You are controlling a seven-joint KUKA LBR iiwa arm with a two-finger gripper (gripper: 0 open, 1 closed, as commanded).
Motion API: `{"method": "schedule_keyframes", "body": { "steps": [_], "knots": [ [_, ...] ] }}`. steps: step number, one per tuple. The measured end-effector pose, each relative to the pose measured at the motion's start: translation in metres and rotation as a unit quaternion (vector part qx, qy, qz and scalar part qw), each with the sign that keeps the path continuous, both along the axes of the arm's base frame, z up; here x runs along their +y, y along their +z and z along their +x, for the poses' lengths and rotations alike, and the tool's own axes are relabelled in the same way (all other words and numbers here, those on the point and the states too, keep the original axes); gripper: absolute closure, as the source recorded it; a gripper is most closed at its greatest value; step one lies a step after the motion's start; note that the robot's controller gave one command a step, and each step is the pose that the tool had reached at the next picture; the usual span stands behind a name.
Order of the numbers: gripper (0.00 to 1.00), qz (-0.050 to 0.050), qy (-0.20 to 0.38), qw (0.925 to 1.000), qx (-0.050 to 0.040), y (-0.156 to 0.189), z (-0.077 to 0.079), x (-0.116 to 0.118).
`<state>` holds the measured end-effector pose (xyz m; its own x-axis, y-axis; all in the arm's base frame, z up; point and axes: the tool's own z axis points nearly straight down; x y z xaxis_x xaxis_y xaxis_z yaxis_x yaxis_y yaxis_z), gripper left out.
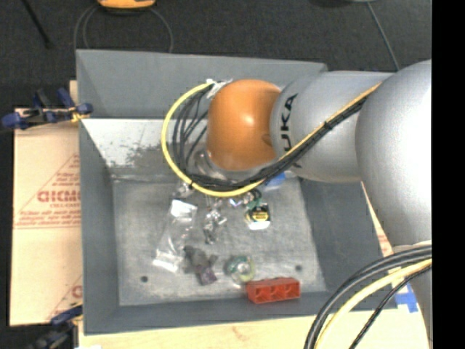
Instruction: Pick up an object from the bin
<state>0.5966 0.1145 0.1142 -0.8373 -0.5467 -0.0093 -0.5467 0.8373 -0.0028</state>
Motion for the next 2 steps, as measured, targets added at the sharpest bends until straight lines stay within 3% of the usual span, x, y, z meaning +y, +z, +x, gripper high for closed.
{"method": "schedule_keyframes", "body": {
  "steps": [1, 2],
  "knots": [
    [0.0, 0.0, 0.224, 0.9745, -0.0079, -0.0389, 0.0093, 0.0437],
    [0.0, -0.001, 0.221, 0.9752, -0.0027, -0.0362, 0.0124, 0.0438]
  ]
}}
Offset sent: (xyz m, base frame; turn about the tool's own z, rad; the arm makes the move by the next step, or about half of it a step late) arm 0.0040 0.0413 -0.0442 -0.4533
